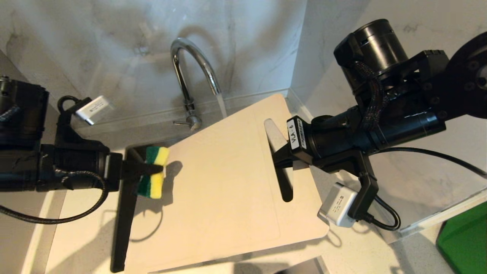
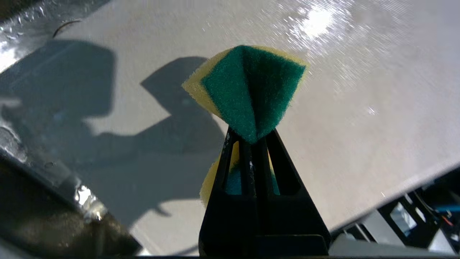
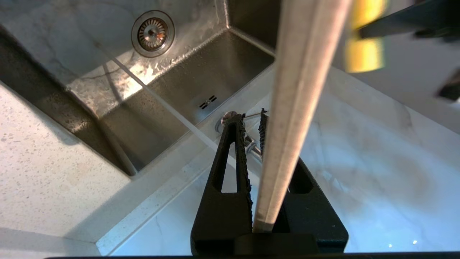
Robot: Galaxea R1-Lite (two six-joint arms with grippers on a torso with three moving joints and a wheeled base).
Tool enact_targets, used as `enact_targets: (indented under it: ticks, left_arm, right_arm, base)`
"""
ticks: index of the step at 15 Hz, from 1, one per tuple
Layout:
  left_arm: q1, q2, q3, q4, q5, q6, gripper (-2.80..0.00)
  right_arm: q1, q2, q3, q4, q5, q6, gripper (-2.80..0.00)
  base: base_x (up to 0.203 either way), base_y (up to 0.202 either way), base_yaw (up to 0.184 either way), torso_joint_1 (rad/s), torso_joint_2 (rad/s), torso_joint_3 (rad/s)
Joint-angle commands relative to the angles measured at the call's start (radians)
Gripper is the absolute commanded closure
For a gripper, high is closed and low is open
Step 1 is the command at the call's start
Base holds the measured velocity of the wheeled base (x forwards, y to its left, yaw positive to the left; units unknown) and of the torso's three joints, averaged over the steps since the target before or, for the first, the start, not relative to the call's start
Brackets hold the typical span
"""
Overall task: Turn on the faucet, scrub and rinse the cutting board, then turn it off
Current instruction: Scrub the cutting board underwater
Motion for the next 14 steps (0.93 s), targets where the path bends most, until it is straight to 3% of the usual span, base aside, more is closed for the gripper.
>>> enact_targets:
  ticks: [1,4,7,11,14]
  left_arm:
    - [-0.014,0.109,-0.043,-0.015,0.039,-0.003,0.0]
    - [-0.069,0.168,-0.065,-0.02,0.178,-0.023,0.0]
    - [-0.078,0.226,-0.126,-0.016,0.254,-0.034,0.0]
    - [-0.057,0.231,-0.13,-0.009,0.267,-0.032,0.0]
    - [0.009,0.223,-0.064,-0.013,0.229,-0.001,0.0]
  right_arm:
    - [-0.001,-0.02,0.003,0.004,0.002,0.001,0.0]
    - [0.001,-0.024,0.011,0.004,0.001,0.004,0.0]
    - [0.001,-0.019,0.013,0.002,0.0,0.004,0.0]
    - [0.001,-0.021,0.014,0.002,0.0,0.004,0.0]
    - [0.001,-0.019,0.027,-0.018,0.0,0.005,0.0]
  base:
    - [0.0,0.0,0.0,0.0,0.0,0.0]
    - [0.0,0.0,0.0,0.0,0.0,0.0]
    - [0.0,0.0,0.0,0.0,0.0,0.0]
    - [0.0,0.0,0.0,0.0,0.0,0.0]
    - [0.0,0.0,0.0,0.0,0.0,0.0]
